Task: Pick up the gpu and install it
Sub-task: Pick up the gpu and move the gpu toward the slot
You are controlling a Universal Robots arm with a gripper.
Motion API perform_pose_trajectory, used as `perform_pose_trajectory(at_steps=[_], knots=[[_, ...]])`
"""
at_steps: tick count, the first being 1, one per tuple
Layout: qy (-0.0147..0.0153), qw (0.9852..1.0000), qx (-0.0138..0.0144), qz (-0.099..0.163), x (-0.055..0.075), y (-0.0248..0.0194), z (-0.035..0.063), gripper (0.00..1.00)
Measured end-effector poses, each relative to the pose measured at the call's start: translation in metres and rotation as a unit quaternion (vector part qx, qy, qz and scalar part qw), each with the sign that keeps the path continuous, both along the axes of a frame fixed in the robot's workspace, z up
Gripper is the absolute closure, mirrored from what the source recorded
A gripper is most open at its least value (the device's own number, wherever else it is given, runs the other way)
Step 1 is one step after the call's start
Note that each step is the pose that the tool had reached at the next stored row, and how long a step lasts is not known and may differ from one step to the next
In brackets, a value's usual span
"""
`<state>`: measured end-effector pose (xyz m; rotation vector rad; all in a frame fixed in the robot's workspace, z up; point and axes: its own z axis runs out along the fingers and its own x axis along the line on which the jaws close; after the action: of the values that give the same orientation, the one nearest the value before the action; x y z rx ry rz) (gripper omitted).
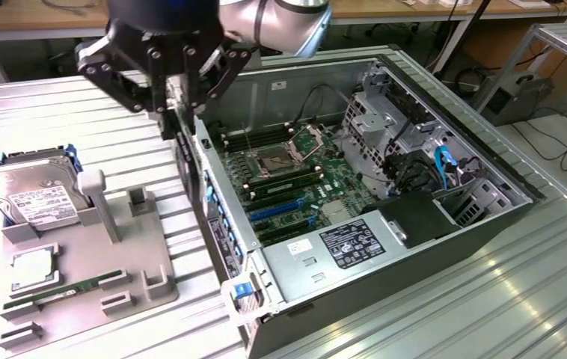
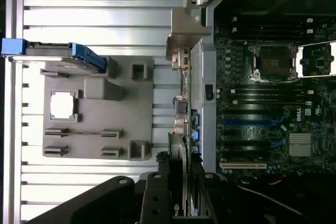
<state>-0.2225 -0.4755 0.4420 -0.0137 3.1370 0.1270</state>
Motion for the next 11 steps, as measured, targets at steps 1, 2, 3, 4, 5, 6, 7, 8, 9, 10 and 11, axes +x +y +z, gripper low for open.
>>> perform_pose_trajectory(at_steps=[1,2,3,4,5,6,7,8,9,10,11], knots=[[0.0019,1.0000,0.0001,0.000,0.010,-0.0006,0.0023,0.74],[0.0033,1.0000,0.0001,0.000,0.017,-0.0008,0.0030,0.74],[0.0043,1.0000,0.0001,0.000,0.022,-0.0010,0.0032,0.74],[0.0051,1.0000,0.0001,0.000,0.027,-0.0010,0.0033,0.74],[0.0062,1.0000,0.0001,0.000,0.033,-0.0011,0.0032,0.74],[0.0071,1.0000,0.0001,0.000,0.038,-0.0011,0.0033,0.74],[0.0081,1.0000,0.0001,0.000,0.043,-0.0011,0.0033,0.74],[0.0098,1.0000,0.0001,0.000,0.051,-0.0011,0.0033,0.74],[0.0111,0.9999,0.0001,0.000,0.058,-0.0011,0.0033,0.74],[0.0116,0.9999,0.0001,0.000,0.064,-0.0011,0.0030,0.74],[0.0119,0.9999,0.0000,0.000,0.072,-0.0011,0.0014,0.74]])
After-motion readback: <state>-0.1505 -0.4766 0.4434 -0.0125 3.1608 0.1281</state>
